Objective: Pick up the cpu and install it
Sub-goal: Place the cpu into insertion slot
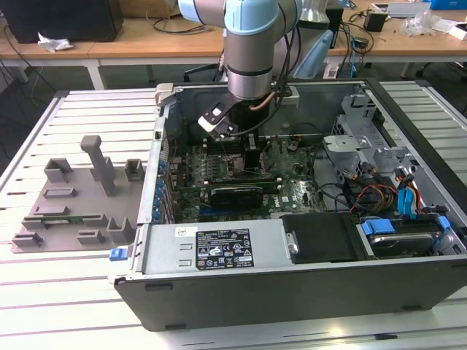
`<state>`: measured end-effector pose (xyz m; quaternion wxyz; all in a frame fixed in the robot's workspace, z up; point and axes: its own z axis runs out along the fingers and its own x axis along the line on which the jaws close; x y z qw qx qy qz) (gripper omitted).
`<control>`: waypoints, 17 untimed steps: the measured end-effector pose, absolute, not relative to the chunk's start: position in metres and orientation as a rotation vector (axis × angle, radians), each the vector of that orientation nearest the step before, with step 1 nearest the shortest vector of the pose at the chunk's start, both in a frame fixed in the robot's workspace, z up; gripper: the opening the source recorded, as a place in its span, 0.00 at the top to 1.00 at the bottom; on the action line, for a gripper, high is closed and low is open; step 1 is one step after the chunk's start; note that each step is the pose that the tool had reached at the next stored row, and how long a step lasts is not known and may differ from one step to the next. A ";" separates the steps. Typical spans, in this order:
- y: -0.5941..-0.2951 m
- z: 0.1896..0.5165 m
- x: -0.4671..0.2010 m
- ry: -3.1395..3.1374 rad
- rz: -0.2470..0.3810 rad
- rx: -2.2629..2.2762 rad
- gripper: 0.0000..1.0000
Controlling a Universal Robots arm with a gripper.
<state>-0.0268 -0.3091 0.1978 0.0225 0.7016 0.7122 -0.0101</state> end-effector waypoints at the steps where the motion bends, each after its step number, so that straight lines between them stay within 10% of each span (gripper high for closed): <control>1: -0.309 0.198 -0.027 2.206 -0.032 2.173 0.38; 17: -0.308 0.224 -0.027 2.205 -0.032 2.173 0.38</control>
